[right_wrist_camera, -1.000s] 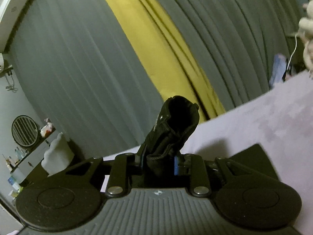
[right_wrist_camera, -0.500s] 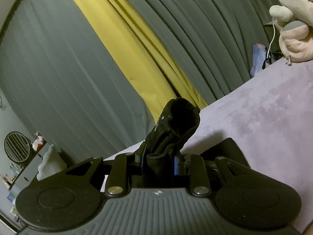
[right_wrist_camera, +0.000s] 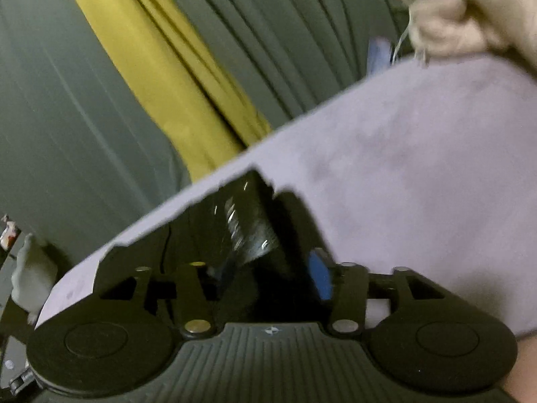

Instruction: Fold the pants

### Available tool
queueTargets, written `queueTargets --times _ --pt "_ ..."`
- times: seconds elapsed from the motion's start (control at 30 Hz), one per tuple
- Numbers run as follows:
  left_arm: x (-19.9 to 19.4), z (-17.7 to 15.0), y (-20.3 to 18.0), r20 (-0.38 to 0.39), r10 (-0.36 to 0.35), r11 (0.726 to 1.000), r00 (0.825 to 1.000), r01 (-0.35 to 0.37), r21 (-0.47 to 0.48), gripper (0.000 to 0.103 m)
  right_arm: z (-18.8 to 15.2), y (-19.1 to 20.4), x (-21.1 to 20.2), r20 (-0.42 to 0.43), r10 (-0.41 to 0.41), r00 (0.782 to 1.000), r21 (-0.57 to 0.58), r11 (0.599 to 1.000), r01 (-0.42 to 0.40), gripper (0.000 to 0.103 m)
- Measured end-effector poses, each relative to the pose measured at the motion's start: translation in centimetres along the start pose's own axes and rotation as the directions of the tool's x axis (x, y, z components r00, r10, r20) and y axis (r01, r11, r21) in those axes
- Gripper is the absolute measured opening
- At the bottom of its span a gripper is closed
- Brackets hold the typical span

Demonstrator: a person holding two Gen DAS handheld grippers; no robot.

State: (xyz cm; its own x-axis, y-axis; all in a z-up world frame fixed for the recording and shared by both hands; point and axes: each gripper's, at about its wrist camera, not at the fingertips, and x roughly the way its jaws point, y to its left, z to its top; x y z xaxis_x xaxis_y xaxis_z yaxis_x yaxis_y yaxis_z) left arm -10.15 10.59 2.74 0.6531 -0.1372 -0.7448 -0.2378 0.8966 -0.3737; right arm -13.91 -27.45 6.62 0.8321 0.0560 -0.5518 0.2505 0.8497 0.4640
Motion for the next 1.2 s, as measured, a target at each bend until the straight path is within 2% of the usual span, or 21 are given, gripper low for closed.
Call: queueTargets --times 0.03,0.1,0.17,0.2,0.3,0.4,0.43,0.53,0.57,0.83,0.93,1.03,1.2 --pt "0.1 -0.1 -0.3 -0.001 0.002 1.0 1.0 -0.002 0.017 0.1 0.3 0.1 -0.3 0.006 0.031 0.999 0.005 0.999 -0.031 0.054" --pt "0.1 -0.3 -0.8 -0.002 0.004 0.999 1.0 -0.004 0.047 0.1 0.4 0.4 -0.8 -0.008 0.145 0.989 0.068 0.987 -0.144 0.054" --pt "0.0 -0.5 -1.2 -0.002 0.008 0.998 1.0 -0.008 0.066 0.1 -0.6 -0.1 -0.2 -0.056 0.267 0.962 0.189 0.949 -0.252 0.054" --pt "0.0 -0.6 -1.3 -0.003 0.009 0.997 1.0 -0.009 0.071 0.1 -1.3 -0.6 0.5 -0.081 0.302 0.95 0.25 0.929 -0.274 0.054" --pt "-0.2 -0.8 -1.5 -0.017 0.005 0.997 1.0 -0.003 0.073 0.1 -3.5 -2.5 2.8 -0.171 0.284 0.943 0.39 0.899 -0.2 0.051" --pt "-0.6 -1.0 -1.5 -0.015 0.006 0.997 1.0 -0.005 0.075 0.1 -4.1 -4.2 3.0 -0.161 0.291 0.943 0.486 0.855 -0.181 0.043" --pt "-0.6 -1.0 -1.7 -0.013 0.01 0.997 1.0 -0.009 0.079 0.1 -4.0 -4.2 2.8 -0.162 0.29 0.943 0.496 0.85 -0.176 0.043" --pt "-0.3 -1.3 -2.3 -0.003 0.023 0.994 1.0 -0.022 0.103 0.1 -3.4 -3.1 1.9 -0.17 0.207 0.964 0.393 0.911 -0.126 0.043" --pt "-0.2 -1.3 -2.5 -0.001 0.024 0.993 1.0 -0.024 0.112 0.1 -3.5 -2.7 1.9 -0.173 0.198 0.965 0.381 0.917 -0.12 0.043" --pt "-0.6 -1.9 -3.1 0.01 0.03 0.99 0.999 -0.031 0.137 0.1 -3.7 -3.2 4.1 -0.18 0.163 0.97 0.445 0.893 -0.067 0.043" --pt "-0.6 -2.1 -3.2 0.011 0.03 0.992 0.999 -0.031 0.126 0.1 -3.6 -3.1 3.8 -0.199 0.152 0.968 0.449 0.892 -0.048 0.035" --pt "-0.3 -2.2 -3.5 0.007 0.022 0.992 1.0 -0.023 0.128 0.1 -3.7 -3.7 3.7 -0.209 0.188 0.96 0.511 0.858 -0.057 0.035" --pt "-0.5 -2.5 -4.0 0.041 0.018 0.99 0.999 -0.024 0.138 0.1 -4.0 -4.1 4.3 -0.21 0.163 0.964 0.511 0.859 -0.034 0.031"
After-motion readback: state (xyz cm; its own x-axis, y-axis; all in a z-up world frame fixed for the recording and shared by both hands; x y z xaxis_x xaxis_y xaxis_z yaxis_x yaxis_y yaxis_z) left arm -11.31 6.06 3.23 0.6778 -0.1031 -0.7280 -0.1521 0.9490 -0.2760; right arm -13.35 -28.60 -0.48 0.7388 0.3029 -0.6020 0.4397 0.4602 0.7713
